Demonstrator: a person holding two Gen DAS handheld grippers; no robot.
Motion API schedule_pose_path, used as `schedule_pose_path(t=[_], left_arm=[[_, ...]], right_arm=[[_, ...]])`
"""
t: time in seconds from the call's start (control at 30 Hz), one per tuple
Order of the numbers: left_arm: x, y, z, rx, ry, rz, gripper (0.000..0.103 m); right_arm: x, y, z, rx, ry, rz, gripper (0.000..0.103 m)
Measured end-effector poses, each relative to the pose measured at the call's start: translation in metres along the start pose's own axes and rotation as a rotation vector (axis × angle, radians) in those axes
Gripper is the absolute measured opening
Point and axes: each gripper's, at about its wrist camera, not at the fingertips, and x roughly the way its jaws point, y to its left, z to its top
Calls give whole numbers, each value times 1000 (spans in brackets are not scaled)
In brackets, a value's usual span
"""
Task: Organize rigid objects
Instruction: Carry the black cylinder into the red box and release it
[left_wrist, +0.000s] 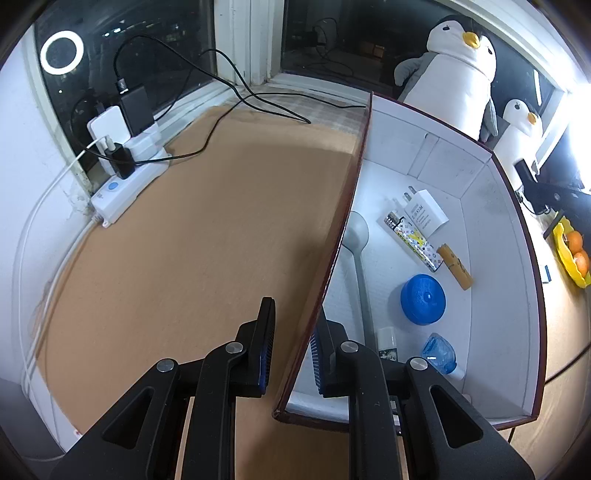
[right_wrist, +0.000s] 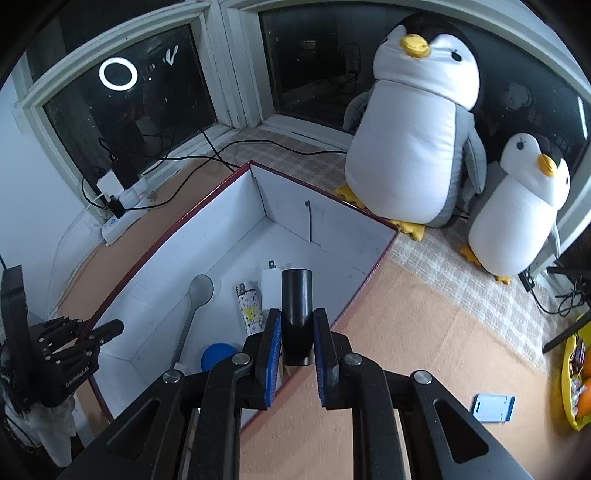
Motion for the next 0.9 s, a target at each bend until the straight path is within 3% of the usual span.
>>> schedule_pose_path(t=[0.77, 0.9], left_arm=[[6, -3, 1, 7, 7, 14, 12], [6, -3, 1, 9, 6, 15, 12]], right_arm=[[75, -2, 40, -24, 116, -68, 15], [78, -4, 42, -17, 113, -68, 21]])
